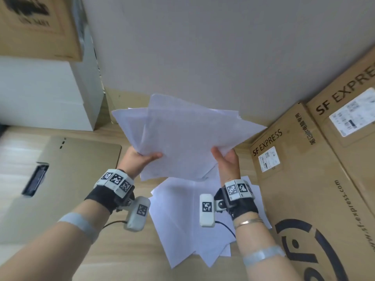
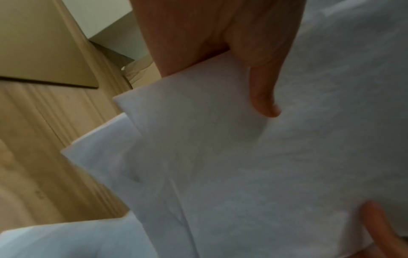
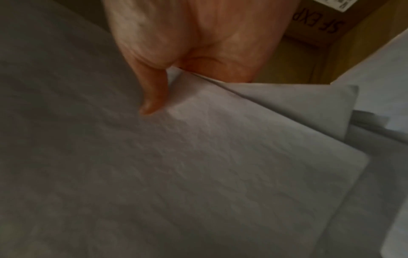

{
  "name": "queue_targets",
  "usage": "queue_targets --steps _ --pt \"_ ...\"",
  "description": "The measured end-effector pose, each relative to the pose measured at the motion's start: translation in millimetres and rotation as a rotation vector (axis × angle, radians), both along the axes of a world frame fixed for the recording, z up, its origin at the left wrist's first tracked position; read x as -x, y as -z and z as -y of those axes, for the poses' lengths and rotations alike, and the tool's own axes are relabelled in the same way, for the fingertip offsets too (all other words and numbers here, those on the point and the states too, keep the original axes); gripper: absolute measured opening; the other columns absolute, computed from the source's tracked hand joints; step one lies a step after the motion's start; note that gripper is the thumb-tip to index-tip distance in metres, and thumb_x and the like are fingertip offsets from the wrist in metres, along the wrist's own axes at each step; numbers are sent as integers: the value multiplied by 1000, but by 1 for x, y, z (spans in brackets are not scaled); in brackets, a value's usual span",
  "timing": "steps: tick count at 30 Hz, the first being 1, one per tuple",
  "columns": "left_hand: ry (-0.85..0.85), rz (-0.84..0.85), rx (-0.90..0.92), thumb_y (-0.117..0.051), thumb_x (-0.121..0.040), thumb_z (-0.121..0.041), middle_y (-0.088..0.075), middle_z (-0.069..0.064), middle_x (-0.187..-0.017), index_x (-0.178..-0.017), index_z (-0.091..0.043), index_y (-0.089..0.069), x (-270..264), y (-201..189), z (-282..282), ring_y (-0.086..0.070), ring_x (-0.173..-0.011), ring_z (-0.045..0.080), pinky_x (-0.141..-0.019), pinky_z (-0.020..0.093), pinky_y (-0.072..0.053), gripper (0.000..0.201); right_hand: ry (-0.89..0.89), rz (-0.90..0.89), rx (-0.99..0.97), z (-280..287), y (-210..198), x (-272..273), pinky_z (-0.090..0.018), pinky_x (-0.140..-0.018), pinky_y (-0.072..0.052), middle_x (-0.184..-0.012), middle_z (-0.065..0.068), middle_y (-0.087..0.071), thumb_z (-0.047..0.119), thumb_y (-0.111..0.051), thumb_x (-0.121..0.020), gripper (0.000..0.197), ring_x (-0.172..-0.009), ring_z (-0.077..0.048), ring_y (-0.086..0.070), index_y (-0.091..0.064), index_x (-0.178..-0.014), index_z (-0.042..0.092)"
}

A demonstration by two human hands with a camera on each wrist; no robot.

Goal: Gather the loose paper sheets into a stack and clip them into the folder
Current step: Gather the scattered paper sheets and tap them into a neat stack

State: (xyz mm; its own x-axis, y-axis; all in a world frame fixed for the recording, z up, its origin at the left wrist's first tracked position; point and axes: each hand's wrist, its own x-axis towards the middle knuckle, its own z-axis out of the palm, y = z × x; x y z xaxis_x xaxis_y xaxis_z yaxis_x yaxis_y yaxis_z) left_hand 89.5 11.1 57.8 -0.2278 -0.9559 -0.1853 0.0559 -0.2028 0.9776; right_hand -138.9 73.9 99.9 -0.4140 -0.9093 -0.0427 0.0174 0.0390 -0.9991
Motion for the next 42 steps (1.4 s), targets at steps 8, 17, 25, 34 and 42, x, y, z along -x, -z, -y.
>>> queue_targets --steps 8,17,25,34,42 --pt "-73 -201 132 -80 -54 -26 -63 -5 -90 -96 -33 -53 12 -35 -1 -64 -81 7 -75 19 -53 50 -5 -23 42 -7 3 -7 -28 -89 -49 -97 17 -67 67 -82 -33 70 -96 -8 -61 -64 -94 39" --pt "-177 -173 231 -68 -62 -43 -53 -1 -106 -89 -44 -48 23 -50 9 -48 -110 21 -100 37 -33 34 1 -65 -59 -3 10 1 -21 -94 -45 -96 23 -63 24 -82 -62 41 -91 9 -59 -61 -95 38" --pt "168 140 -198 -82 -55 -7 -63 -1 -90 -87 -20 -60 -4 29 9 -59 -98 25 -95 40 -45 41 2 -49 -530 -3 70 -13 -27 -63 -48 -105 -3 -64 16 -83 -66 51 -99 -17 -62 -56 -109 7" --pt "137 247 -264 -69 -79 0 -63 5 -95 -99 -11 -61 1 54 2 -56 -104 25 -87 34 -43 24 21 -25 -662 -15 103 -15 -43 -70 -57 -109 -5 -65 21 -85 -62 62 -102 -22 -61 -54 -115 8" --pt "161 464 -315 -65 -85 -10 -62 5 -77 -84 -8 -62 6 63 15 -58 -78 23 -73 28 -44 4 -138 -169 -589 -8 101 -6 -24 -77 -43 -79 4 -63 16 -76 -76 15 -78 -15 -59 -62 -82 12"
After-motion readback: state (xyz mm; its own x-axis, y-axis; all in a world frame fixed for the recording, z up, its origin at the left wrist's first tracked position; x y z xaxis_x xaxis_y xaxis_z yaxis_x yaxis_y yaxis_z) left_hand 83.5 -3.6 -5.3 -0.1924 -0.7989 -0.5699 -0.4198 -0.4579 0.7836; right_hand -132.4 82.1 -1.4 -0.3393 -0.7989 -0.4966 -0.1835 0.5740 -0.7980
